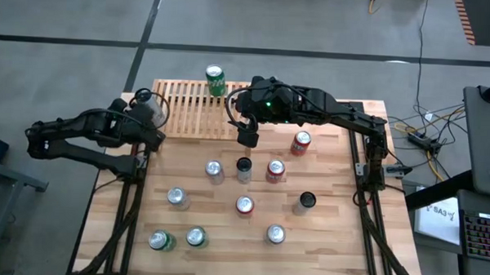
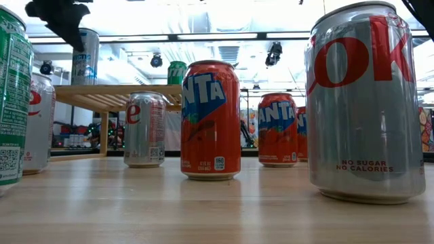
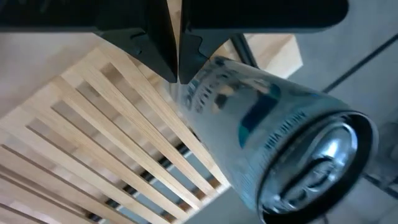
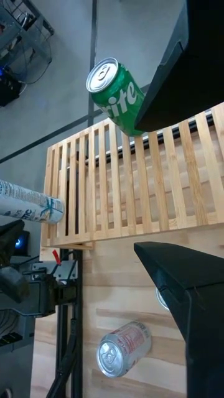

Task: Place canned beverage on shelf
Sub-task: Put the bottom left white/blue soda can on the shelf

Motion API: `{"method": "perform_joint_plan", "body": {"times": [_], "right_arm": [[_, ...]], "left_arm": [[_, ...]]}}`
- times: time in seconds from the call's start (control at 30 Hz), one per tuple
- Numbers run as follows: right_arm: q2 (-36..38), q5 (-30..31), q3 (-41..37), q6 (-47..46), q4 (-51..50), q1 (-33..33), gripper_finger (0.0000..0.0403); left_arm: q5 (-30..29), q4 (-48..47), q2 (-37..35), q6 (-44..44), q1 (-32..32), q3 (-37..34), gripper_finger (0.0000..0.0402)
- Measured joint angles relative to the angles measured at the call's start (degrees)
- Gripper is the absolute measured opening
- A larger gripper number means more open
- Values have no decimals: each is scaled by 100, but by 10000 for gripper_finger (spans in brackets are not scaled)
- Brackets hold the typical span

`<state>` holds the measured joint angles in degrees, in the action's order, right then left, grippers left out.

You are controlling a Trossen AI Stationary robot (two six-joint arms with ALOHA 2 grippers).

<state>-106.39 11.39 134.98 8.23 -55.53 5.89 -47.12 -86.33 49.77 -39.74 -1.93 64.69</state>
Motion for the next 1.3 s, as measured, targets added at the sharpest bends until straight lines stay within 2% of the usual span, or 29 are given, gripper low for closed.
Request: {"method": "perform_joint_plan", "body": {"times": [0.37, 1.3], "right_arm": [[0, 1, 0, -23, -36, 0, 292], [0, 1, 0, -26, -126, 0, 292]], "left_arm": [[-341, 19, 14, -3, -4, 0, 0], [-651, 73, 62, -3, -4, 0, 0]]}}
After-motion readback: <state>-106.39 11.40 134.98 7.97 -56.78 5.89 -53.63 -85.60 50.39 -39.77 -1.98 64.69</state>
